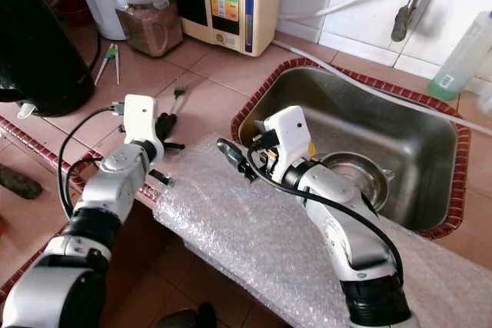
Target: Kitchen organization
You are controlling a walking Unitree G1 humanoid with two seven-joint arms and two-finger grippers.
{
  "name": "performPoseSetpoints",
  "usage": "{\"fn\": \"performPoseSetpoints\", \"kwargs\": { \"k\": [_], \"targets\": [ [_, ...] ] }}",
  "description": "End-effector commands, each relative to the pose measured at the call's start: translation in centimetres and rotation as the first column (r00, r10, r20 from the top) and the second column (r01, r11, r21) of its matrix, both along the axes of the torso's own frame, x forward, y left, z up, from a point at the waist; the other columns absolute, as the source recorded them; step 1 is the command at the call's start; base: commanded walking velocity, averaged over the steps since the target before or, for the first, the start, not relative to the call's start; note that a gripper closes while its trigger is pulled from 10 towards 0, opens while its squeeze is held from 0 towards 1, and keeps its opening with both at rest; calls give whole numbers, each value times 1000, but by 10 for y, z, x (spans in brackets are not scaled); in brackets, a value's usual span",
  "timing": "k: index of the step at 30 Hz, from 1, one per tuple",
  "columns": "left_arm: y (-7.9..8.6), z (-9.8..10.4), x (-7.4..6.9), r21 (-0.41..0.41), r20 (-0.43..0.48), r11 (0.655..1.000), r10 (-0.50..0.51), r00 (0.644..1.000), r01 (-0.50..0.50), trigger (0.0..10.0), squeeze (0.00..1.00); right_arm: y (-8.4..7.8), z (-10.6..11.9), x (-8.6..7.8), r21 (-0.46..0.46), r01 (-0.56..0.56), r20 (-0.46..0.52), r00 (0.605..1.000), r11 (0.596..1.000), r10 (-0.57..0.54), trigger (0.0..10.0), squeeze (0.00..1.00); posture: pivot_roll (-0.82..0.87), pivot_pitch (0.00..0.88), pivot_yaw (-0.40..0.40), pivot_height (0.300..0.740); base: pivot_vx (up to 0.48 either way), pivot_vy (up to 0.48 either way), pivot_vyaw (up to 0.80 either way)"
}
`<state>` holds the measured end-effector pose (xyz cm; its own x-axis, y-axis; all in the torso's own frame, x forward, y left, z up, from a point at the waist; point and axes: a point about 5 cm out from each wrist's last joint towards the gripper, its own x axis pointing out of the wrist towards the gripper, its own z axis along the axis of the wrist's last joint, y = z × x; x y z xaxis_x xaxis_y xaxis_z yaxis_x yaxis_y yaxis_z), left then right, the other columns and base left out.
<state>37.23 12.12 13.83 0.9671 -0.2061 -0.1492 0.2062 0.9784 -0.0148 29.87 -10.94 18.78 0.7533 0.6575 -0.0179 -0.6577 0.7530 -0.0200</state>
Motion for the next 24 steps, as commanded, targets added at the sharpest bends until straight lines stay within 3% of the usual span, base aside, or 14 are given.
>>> {"fn": "performPoseSetpoints", "kwargs": {
  "k": [1,2,7,15,23,24],
  "targets": [
    [-7,-27,-16,40,-99,999,-22,995,26,0,0,0,2,2,-13,-7,12,1000,1000,7,10000,0,-59,130,22,740,0,0,0],
    [-7,-27,-16,40,-99,999,-22,995,26,0,0,0,2,2,-13,-7,12,1000,1000,7,10000,0,-59,130,22,740,0,0,0],
    [-11,-12,-28,43,77,999,-2,997,-1,0,0,-1,3,4,-17,-5,19,1000,1000,5,10000,0,-57,130,16,740,0,0,0],
    [-11,1,-30,51,162,998,12,987,-20,0,0,-2,3,6,-21,-1,24,1000,1000,2,10000,0,-61,130,12,740,0,0,0],
    [-4,32,-27,81,342,991,75,937,-109,0,0,-3,2,8,-22,6,28,1000,1000,-6,10000,0,-61,129,15,740,0,0,0],
    [-3,34,-24,64,341,991,92,936,-121,6510,0,-3,2,8,-21,7,28,1000,1000,-6,10000,0,-61,129,15,740,0,0,0]
  ]
}}
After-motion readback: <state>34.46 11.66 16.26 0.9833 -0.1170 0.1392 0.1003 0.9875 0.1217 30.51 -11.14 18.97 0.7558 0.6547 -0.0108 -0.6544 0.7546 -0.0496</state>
